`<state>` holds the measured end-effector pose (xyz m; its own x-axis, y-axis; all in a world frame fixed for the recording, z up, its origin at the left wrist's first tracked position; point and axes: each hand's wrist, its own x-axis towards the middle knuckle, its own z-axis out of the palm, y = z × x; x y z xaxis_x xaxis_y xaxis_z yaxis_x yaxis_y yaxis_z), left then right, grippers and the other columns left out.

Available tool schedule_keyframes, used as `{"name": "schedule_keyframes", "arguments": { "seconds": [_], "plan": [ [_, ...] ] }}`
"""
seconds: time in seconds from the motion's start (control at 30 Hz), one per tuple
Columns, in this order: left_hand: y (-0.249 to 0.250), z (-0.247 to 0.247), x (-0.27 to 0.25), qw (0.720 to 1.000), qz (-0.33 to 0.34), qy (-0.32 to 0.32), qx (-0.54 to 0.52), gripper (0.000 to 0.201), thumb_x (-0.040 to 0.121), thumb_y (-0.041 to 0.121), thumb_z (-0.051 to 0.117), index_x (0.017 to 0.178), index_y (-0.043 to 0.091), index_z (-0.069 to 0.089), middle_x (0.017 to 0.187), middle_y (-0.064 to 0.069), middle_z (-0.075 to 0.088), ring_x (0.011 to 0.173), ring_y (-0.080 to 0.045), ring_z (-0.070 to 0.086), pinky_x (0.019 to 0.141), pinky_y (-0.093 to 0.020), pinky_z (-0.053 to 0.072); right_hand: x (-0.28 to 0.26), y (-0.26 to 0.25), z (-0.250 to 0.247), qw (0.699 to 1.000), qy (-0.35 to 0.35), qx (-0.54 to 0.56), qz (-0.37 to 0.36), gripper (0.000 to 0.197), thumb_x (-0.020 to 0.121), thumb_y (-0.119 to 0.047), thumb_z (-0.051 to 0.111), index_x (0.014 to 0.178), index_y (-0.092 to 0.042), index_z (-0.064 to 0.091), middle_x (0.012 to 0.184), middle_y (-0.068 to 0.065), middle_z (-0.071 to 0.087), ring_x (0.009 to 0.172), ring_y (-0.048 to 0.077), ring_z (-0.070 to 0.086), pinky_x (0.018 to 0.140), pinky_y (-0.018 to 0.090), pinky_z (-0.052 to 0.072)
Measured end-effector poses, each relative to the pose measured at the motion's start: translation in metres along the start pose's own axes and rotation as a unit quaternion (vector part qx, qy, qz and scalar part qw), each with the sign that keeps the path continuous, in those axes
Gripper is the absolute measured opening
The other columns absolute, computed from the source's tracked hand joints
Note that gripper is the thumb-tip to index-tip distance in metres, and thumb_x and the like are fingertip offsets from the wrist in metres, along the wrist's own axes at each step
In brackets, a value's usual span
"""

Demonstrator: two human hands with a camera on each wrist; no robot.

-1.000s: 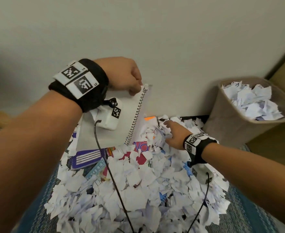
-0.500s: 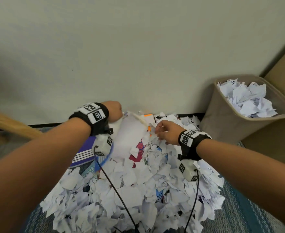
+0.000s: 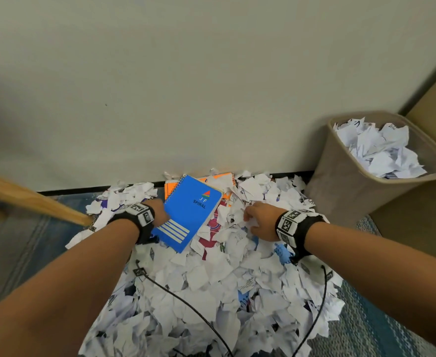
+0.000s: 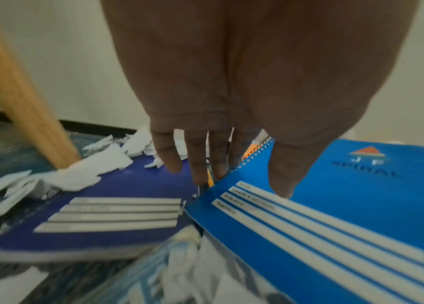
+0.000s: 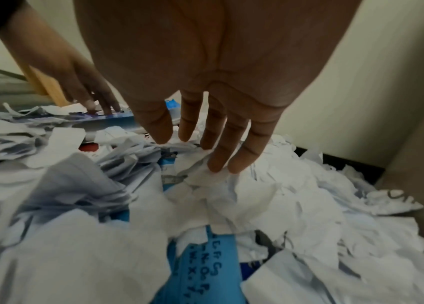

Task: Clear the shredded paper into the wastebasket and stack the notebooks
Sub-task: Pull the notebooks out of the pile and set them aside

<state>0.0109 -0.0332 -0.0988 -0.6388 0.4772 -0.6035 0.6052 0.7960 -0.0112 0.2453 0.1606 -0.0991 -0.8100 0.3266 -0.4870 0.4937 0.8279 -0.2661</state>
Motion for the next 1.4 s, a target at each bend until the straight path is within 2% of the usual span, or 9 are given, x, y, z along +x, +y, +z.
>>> {"name": "schedule_keyframes", "arguments": {
  "seconds": [0.2, 0.37, 0.6, 0.8, 0.93, 1.03, 1.2, 1.3, 1.4],
  "plan": [
    [0.004, 0.028, 0.001, 0.999, -0.026, -0.001, -0.045, 0.070, 0.090, 0.050, 0.057, 0.141, 0.006, 0.035, 0.139, -0.014, 0.044, 0.121, -0.028, 0.050, 0.098, -0.037, 0.046, 0.000, 0.012, 0.008, 1.000, 0.000, -0.019, -0.009, 0.035, 0.089, -0.027, 0.058, 0.123, -0.023, 0.053, 0.131, 0.005, 0.045, 0.115, 0.025, 0.052, 0.099, 0.038, 0.045],
    [0.019, 0.024, 0.007, 0.991, -0.043, -0.004, -0.125, 0.069, 0.088, 0.036, 0.067, 0.136, -0.001, 0.034, 0.129, -0.016, 0.050, 0.108, -0.029, 0.056, 0.086, -0.036, 0.048, 0.001, 0.014, 0.011, 1.000, -0.006, -0.019, -0.010, 0.035, 0.090, -0.028, 0.058, 0.123, -0.024, 0.052, 0.132, 0.004, 0.043, 0.114, 0.025, 0.053, 0.099, 0.039, 0.046],
    [0.035, -0.070, -0.010, 0.943, 0.142, 0.288, -0.088, 0.027, 0.090, 0.035, 0.060, 0.109, 0.017, 0.066, 0.103, -0.012, 0.060, 0.101, -0.035, 0.059, 0.083, -0.038, 0.048, 0.001, 0.020, 0.004, 1.000, 0.011, -0.023, -0.001, 0.035, 0.089, -0.027, 0.059, 0.123, -0.023, 0.052, 0.131, 0.004, 0.044, 0.111, 0.025, 0.054, 0.097, 0.038, 0.047],
    [0.049, -0.114, -0.039, 0.884, 0.238, 0.348, -0.203, 0.024, 0.074, 0.028, 0.081, 0.091, 0.011, 0.076, 0.090, -0.003, 0.058, 0.086, -0.021, 0.057, 0.076, -0.028, 0.040, -0.004, 0.026, -0.009, 0.995, 0.092, -0.001, 0.022, 0.056, 0.087, -0.025, 0.060, 0.138, -0.021, 0.037, 0.137, 0.007, 0.040, 0.113, 0.028, 0.054, 0.093, 0.040, 0.049],
    [0.052, -0.130, -0.050, 0.876, 0.240, 0.313, -0.277, 0.029, 0.075, 0.035, 0.079, 0.092, 0.013, 0.070, 0.092, 0.001, 0.060, 0.082, -0.014, 0.056, 0.073, -0.025, 0.040, -0.005, 0.024, -0.017, 0.984, 0.153, 0.089, 0.010, 0.082, 0.085, -0.032, 0.067, 0.148, -0.015, 0.017, 0.149, 0.012, 0.029, 0.120, 0.028, 0.052, 0.102, 0.039, 0.044],
    [0.052, -0.128, -0.057, 0.881, 0.263, 0.218, -0.326, 0.011, 0.083, 0.035, 0.071, 0.080, 0.026, 0.065, 0.078, 0.011, 0.066, 0.061, 0.002, 0.061, 0.062, -0.017, 0.043, -0.007, 0.014, -0.025, 0.954, 0.197, 0.223, -0.014, 0.090, 0.082, -0.038, 0.074, 0.147, -0.019, 0.014, 0.142, 0.004, 0.040, 0.117, 0.020, 0.052, 0.098, 0.035, 0.045],
    [0.045, -0.105, -0.051, 0.887, 0.267, 0.170, -0.338, 0.005, 0.089, 0.030, 0.066, 0.093, 0.027, 0.068, 0.082, 0.010, 0.071, 0.071, -0.005, 0.066, 0.070, -0.019, 0.048, -0.003, 0.004, -0.038, 0.941, 0.209, 0.264, 0.017, 0.032, 0.095, -0.030, 0.059, 0.113, -0.017, 0.036, 0.107, 0.001, 0.063, 0.083, 0.021, 0.065, 0.062, 0.030, 0.051],
    [0.042, -0.094, -0.041, 0.936, 0.245, 0.147, -0.206, 0.027, 0.084, 0.025, 0.073, 0.110, 0.024, 0.066, 0.098, 0.000, 0.067, 0.088, -0.019, 0.063, 0.083, -0.028, 0.047, -0.003, 0.004, -0.038, 0.944, 0.221, 0.243, 0.018, 0.025, 0.098, -0.028, 0.053, 0.115, -0.018, 0.039, 0.095, 0.007, 0.063, 0.077, 0.027, 0.063, 0.064, 0.035, 0.051],
    [0.044, -0.085, -0.039, 0.941, 0.247, 0.137, -0.184, 0.020, 0.089, 0.024, 0.066, 0.110, 0.023, 0.065, 0.106, 0.003, 0.065, 0.095, -0.018, 0.061, 0.092, -0.033, 0.045, -0.006, 0.005, -0.039, 0.944, 0.234, 0.231, 0.002, 0.019, 0.098, -0.028, 0.052, 0.111, -0.020, 0.041, 0.084, 0.006, 0.062, 0.070, 0.023, 0.059, 0.063, 0.031, 0.045]
  ]
}}
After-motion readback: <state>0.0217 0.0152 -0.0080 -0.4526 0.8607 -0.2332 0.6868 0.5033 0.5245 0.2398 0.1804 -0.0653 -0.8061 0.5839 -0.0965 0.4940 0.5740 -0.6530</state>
